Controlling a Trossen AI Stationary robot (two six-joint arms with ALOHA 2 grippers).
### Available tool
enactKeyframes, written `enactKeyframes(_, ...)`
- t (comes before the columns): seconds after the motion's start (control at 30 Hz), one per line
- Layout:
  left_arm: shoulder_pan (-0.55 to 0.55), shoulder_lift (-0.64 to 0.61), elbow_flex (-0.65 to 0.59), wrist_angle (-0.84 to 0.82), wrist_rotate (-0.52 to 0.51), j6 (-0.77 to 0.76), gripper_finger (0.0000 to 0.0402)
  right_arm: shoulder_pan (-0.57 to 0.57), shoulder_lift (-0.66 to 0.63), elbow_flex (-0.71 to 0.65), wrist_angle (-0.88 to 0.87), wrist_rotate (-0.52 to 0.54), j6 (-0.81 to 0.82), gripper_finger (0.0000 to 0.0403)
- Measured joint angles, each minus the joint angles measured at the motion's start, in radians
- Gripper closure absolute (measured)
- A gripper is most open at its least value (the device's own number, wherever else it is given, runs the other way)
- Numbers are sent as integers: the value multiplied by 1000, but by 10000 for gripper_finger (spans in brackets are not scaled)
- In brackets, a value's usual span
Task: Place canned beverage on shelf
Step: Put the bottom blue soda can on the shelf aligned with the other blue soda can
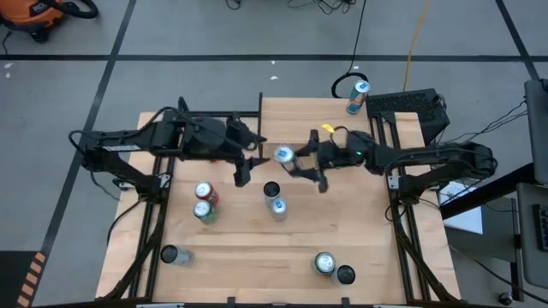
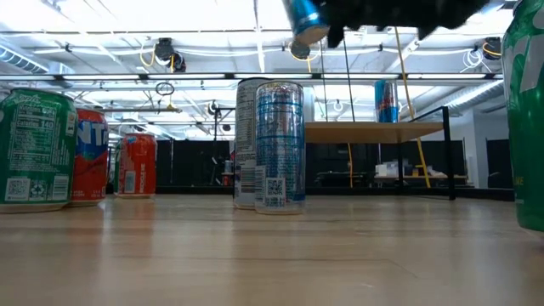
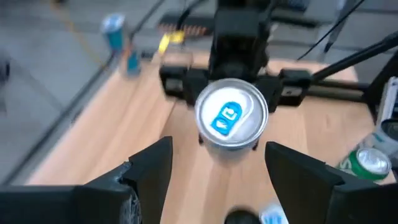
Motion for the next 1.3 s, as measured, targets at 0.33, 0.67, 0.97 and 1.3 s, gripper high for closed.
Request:
enactKeyframes(0.33,41,21,-331,618,210,193,145,10,-160,-251,241,-23,34,186)
enactKeyframes(0.67,152,96,-449,945,378,164,145,27,-216,-420,479,5,42,186)
enactKeyframes(0.97,157,233,-451,1172,518,163,133,27,-214,-443,505,9,22,186)
enactKeyframes(1.3,161,284,-449,1275,532,165,53,27,-213,-443,431,4,-5,186)
